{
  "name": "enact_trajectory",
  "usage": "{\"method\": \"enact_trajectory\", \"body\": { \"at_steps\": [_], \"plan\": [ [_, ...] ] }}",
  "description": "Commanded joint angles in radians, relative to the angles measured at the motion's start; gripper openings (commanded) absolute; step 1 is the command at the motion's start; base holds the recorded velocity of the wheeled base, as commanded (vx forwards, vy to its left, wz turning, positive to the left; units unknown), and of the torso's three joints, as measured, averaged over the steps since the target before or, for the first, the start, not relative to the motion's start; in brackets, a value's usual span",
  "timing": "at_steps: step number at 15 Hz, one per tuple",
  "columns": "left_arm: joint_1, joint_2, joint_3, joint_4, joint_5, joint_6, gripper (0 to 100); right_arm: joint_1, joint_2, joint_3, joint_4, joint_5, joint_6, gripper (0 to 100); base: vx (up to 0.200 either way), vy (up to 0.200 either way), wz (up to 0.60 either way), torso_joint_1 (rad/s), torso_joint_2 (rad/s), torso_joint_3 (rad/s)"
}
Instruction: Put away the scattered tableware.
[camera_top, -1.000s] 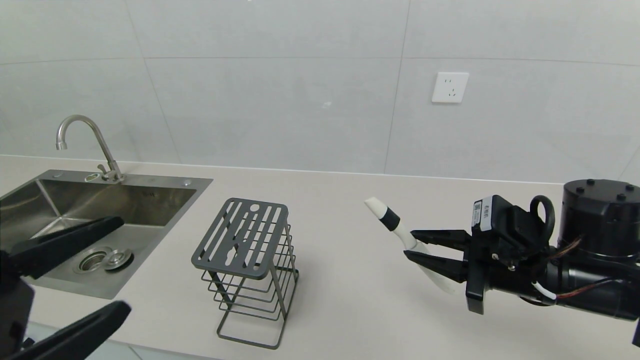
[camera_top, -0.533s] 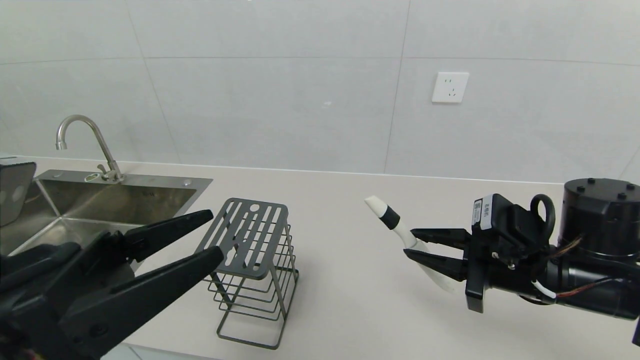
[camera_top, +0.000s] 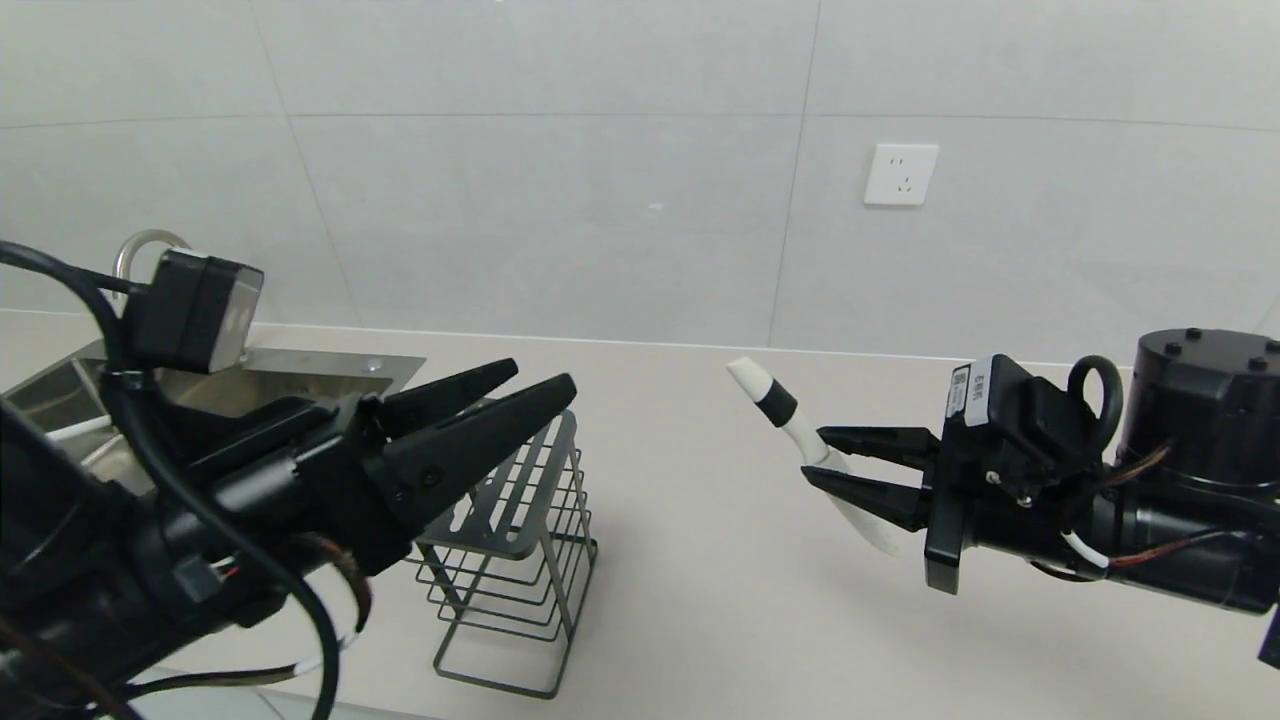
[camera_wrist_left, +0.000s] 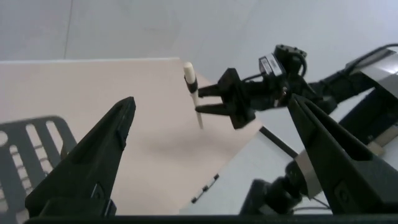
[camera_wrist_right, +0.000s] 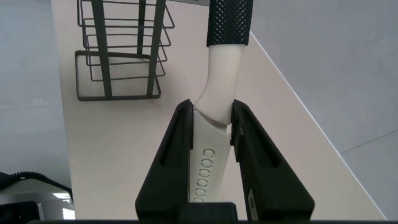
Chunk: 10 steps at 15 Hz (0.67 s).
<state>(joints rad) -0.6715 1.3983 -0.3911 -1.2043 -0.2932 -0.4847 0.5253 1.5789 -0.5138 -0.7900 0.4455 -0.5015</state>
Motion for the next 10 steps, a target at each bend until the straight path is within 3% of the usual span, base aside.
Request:
{"method": "enact_trajectory", "body": {
  "at_steps": [1, 3, 7, 10],
  "plan": [
    [-0.071, 0.180, -0.008, -0.115, 0.055, -0.005, 100, -0.001, -0.002, -0.003, 0.000, -0.001, 0.000, 0, 0.000, 0.000, 0.00, 0.000, 0.00, 0.000],
    [-0.145, 0.234, -0.038, -0.133, 0.082, 0.000, 100, -0.001, -0.005, -0.006, -0.002, -0.001, 0.000, 0, 0.000, 0.000, 0.00, 0.000, 0.00, 0.000],
    [-0.160, 0.292, -0.109, -0.149, 0.137, 0.003, 100, -0.007, -0.010, -0.009, -0.003, -0.001, 0.000, 0, 0.000, 0.000, 0.00, 0.000, 0.00, 0.000],
    [-0.172, 0.326, -0.109, -0.210, 0.137, 0.009, 100, -0.007, -0.008, -0.017, -0.003, -0.002, 0.000, 0, 0.000, 0.000, 0.00, 0.000, 0.00, 0.000]
  ]
}}
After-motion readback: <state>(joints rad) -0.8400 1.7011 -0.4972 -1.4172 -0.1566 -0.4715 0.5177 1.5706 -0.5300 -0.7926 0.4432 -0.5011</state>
